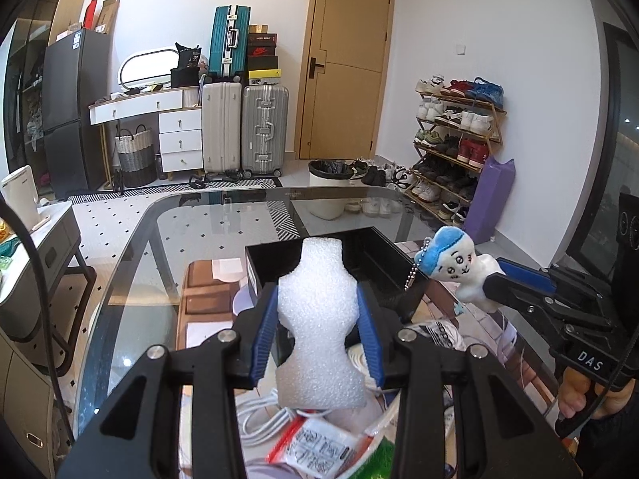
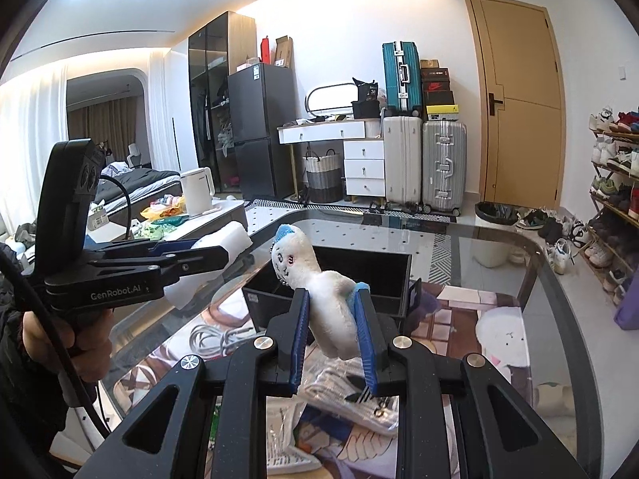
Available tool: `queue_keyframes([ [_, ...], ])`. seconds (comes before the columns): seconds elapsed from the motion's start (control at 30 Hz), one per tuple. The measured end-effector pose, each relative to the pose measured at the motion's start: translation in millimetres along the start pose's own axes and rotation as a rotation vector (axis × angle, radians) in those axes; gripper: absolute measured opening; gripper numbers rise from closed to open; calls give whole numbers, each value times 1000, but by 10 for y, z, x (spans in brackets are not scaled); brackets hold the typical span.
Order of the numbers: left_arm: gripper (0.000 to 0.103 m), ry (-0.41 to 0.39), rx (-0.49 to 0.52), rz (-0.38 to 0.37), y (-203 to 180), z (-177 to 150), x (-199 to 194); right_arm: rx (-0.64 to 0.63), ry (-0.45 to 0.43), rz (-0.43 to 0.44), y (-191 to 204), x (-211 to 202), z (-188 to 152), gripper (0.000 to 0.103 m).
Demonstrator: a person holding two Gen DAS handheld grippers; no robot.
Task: Organize soft objects
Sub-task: 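Lift the foam piece and plush toy with both grippers over the black box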
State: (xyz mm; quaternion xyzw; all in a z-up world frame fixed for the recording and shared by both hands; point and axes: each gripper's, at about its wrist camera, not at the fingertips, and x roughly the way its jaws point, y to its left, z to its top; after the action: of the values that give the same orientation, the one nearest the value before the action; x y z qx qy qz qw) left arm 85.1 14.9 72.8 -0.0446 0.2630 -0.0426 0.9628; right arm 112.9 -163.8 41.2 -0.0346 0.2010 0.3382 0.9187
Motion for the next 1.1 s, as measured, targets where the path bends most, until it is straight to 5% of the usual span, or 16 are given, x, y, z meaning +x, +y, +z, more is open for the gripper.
queue_keyframes([
  [1.1, 37, 51, 4, 57, 19, 278, 669, 20, 26, -2, -277, 485, 276, 23],
])
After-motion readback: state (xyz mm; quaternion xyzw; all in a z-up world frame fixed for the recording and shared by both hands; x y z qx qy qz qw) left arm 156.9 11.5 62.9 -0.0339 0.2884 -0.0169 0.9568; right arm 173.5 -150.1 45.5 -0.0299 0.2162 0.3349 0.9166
